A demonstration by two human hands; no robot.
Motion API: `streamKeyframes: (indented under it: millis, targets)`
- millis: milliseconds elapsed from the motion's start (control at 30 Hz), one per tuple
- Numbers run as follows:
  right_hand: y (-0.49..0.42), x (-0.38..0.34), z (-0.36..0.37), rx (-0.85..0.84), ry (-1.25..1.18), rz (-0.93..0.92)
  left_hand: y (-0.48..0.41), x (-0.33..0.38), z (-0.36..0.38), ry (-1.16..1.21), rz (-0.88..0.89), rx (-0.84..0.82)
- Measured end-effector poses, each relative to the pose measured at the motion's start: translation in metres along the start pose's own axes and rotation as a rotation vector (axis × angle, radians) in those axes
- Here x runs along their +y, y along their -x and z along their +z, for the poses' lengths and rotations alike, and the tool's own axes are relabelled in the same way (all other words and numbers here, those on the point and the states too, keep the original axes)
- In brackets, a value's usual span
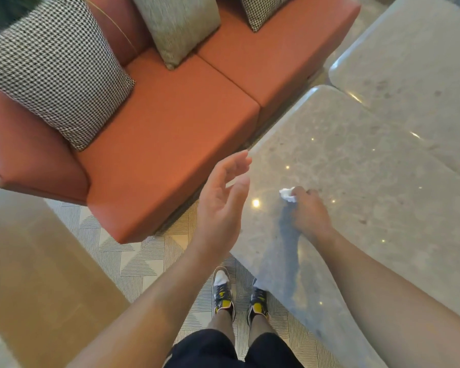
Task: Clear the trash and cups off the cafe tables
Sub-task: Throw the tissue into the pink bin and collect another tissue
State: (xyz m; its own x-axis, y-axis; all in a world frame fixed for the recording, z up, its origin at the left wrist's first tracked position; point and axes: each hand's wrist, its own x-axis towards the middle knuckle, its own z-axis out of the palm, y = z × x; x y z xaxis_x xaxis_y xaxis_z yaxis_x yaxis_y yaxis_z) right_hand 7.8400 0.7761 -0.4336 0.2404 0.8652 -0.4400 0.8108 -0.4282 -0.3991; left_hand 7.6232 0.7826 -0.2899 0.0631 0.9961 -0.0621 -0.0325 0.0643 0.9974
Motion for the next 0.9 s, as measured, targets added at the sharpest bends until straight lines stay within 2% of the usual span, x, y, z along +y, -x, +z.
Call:
streamKeyframes:
  millis: [133,300,500,633,767,900]
  targets:
    - [0.008,-0.050,-0.009,0.095,-0.274,-0.030,0.011,0.015,-0.019,0.012,0.007,0.059]
    - [0.044,-0.140,-0.038,0.149,-0.685,-0.222,0.029,0.044,-0.055,0.014,0.069,0.186]
    - [0.097,-0.243,-0.067,0.129,-0.920,-0.359,0.056,0.085,-0.107,0.020,0.137,0.340]
    - [0.131,-0.299,-0.080,0.069,-1.094,-0.456,0.077,0.118,-0.148,-0.016,0.216,0.458]
    - [0.163,-0.344,-0.090,-0.093,-1.312,-0.521,0.100,0.149,-0.187,-0.032,0.282,0.562]
    - [0.198,-0.378,-0.103,-0.237,-1.355,-0.656,0.127,0.179,-0.209,-0.042,0.366,0.686]
